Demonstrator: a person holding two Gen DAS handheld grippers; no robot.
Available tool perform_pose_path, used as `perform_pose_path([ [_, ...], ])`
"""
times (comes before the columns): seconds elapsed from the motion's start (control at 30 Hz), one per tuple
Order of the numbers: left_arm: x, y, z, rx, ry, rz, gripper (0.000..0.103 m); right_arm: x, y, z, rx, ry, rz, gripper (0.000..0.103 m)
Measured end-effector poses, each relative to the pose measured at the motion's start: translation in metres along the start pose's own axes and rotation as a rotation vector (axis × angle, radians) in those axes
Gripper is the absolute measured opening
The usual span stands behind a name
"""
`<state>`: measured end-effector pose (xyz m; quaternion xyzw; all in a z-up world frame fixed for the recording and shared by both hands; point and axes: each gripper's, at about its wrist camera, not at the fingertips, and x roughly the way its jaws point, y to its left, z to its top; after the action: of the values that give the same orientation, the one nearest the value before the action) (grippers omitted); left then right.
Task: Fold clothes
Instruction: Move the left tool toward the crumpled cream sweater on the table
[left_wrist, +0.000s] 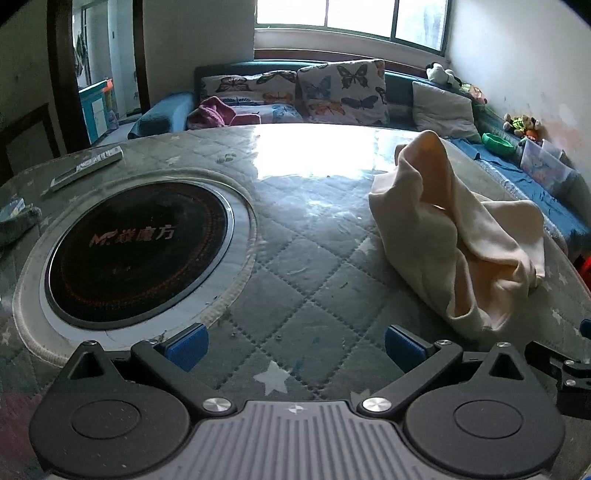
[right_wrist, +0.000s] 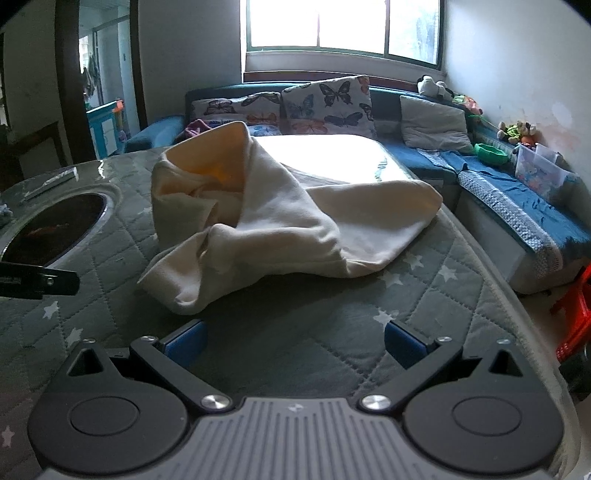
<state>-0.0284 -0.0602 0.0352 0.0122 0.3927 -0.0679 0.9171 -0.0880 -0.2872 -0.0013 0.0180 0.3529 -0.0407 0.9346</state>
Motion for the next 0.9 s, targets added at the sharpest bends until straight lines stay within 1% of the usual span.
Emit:
perform_pose_path([
  [0.57, 0.003, -0.02, 0.016, 0.06, 0.004, -0.009, 0.103, 0.001, 0.001, 0.005, -0.004, -0.01, 0.014, 0.103],
  [0.9, 0.007, -0.033, 0.039, 0.09, -0.014, -0.02, 0.103, 0.002, -0.002, 0.018, -0.016, -0.026, 0.03, 0.103],
])
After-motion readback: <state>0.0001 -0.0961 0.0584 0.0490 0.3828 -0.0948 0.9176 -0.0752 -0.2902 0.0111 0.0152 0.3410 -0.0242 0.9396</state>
